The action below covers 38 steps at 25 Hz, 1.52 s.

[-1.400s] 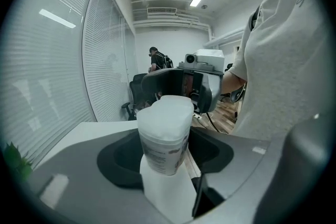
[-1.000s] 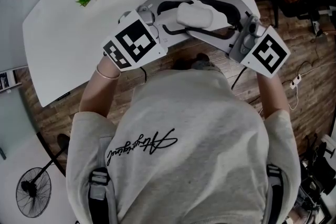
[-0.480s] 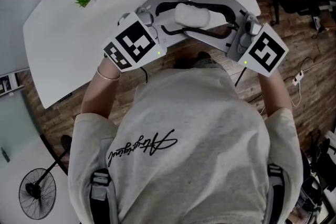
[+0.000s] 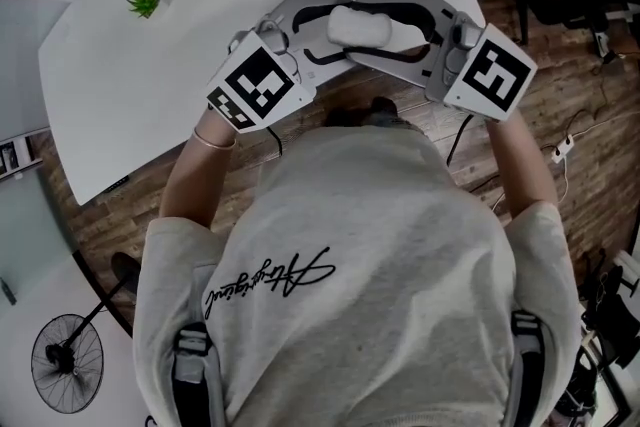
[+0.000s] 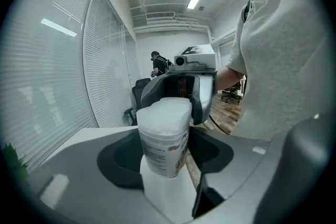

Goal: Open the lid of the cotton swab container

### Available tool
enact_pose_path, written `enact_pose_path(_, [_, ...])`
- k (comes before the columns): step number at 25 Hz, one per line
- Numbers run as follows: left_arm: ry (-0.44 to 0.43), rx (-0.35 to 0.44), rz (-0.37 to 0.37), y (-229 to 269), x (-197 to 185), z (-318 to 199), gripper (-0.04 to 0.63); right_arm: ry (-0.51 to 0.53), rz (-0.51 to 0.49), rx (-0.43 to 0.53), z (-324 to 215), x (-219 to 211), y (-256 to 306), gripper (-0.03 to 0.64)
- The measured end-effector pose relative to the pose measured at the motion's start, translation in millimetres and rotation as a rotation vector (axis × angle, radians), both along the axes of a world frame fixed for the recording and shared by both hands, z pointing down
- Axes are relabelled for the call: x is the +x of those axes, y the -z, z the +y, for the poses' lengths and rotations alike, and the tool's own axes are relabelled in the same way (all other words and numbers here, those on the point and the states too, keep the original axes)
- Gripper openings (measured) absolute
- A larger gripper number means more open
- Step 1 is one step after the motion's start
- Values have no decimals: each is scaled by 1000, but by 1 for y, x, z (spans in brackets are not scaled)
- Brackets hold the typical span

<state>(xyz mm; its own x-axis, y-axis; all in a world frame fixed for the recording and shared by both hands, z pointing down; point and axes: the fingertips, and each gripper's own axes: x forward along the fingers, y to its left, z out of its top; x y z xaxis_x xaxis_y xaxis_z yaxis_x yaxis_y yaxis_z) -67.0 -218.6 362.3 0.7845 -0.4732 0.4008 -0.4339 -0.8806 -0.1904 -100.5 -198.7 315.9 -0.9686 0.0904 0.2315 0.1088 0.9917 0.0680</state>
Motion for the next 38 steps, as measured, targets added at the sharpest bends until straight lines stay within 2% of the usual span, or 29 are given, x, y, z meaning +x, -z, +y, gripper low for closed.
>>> enact_pose_path(2, [9,-7,26,-2,5,-5,252,18,21,-28,-6,5,-3,210])
enact_pose_path(10, [31,12,43,3,24,-20,252,60,51,-30,-20,23,0,210])
enact_pose_path(15, [46,7,84,10,38,-35,250,97,86,-30,-36,37,6,210])
enact_pose_path(19, [37,7,126,19,41,-35,249,114,93,-65,-37,40,14,210])
enact_pose_path(23, [47,19,135,21,42,-36,247,128,107,-64,-38,40,16,210])
enact_pose_path(34, [40,8,190,26,44,-33,242,145,143,-164,-38,42,19,212])
enact_pose_path(38, [36,24,186,30,45,-33,241,149,157,-184,-38,43,23,212])
